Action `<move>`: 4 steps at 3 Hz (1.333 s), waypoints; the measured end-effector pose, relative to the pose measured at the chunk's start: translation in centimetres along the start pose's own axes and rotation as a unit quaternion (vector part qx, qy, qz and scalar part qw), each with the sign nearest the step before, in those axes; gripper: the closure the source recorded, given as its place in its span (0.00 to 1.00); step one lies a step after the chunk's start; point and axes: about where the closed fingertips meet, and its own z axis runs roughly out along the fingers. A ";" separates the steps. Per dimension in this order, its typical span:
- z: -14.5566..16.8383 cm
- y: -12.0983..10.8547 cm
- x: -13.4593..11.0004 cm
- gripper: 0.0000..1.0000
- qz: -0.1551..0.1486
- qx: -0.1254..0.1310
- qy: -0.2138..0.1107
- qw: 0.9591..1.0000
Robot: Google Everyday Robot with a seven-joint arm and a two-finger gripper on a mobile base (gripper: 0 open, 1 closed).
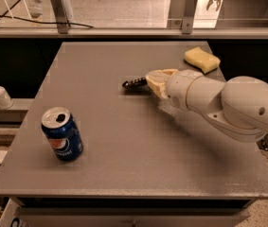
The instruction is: Move rxbar chocolate near sponge
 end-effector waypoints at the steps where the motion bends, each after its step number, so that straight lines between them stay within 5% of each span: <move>1: -2.1 -2.4 1.6 1.00 0.012 0.032 0.019 0.999; 2: -3.7 -4.8 2.7 1.00 0.021 0.062 0.033 0.997; 4: -3.5 -5.6 2.8 1.00 0.014 0.073 0.038 0.997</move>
Offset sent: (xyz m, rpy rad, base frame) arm 0.0033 -0.1044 -0.0082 -0.0247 0.0491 -0.2227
